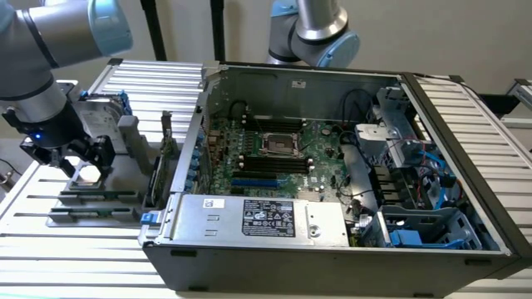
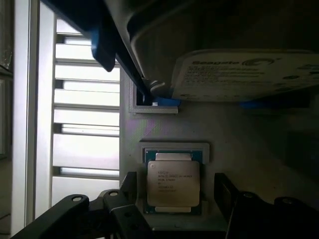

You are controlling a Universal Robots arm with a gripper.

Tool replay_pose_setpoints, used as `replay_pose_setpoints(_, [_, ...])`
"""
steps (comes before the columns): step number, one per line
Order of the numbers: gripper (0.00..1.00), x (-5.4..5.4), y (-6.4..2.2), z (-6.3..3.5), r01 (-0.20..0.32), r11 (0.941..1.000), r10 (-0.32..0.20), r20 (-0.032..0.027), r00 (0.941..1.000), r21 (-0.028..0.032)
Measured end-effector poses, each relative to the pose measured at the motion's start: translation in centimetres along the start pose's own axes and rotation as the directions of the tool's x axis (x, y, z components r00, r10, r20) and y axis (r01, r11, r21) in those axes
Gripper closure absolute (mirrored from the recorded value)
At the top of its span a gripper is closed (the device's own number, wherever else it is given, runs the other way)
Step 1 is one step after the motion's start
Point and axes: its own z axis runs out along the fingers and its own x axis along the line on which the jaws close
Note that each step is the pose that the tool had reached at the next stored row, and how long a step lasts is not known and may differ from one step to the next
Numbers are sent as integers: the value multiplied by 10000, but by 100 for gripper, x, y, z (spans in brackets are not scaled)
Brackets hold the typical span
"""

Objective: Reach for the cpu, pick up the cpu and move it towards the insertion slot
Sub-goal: 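Pick up the cpu and move it towards the insertion slot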

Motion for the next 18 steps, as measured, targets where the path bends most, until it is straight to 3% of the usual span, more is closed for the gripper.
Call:
replay_pose_setpoints(10, [27,1,-1,30,1,10000,-1,-3,10000,2])
replay_pose_setpoints(12, [30,0,-1,31,2,10000,-2,0,10000,1])
replay_pose_setpoints(14, [42,1,-1,31,1,10000,-1,-2,10000,1])
replay_pose_setpoints(18, [45,1,-1,30,1,10000,-1,-2,10000,1])
